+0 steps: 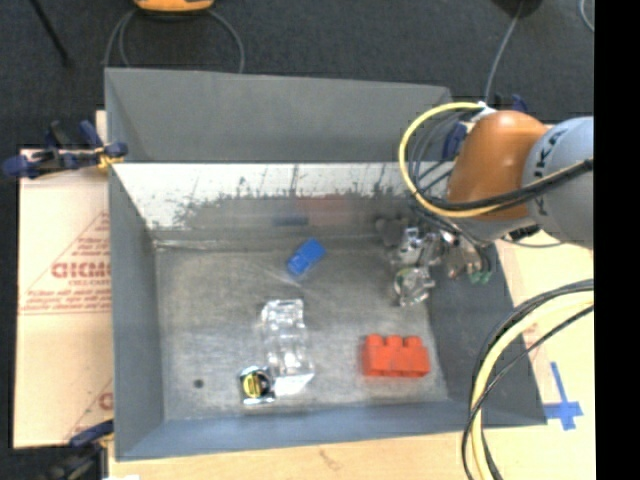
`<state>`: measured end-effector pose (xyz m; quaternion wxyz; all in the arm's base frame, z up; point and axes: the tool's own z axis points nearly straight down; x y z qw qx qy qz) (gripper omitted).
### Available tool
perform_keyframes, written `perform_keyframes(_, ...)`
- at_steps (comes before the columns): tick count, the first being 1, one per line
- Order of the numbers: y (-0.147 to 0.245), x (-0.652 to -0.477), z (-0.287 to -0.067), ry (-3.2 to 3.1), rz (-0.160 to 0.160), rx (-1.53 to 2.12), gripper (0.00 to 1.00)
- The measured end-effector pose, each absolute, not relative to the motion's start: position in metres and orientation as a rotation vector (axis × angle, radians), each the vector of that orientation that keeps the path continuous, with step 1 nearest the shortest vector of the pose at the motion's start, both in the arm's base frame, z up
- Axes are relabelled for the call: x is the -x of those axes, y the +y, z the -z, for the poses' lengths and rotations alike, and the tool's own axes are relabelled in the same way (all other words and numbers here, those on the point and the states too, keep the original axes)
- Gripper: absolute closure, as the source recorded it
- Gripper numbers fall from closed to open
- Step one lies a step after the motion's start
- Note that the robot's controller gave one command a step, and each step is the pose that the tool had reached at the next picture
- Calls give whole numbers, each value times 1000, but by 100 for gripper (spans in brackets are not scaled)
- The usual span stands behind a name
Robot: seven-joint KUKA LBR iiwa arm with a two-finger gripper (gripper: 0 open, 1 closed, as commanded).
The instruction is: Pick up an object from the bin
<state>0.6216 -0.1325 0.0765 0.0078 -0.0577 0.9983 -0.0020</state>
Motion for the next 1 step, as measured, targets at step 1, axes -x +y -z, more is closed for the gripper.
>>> perform_keyframes(1,-133,-626,-233,3051,9,703,100)
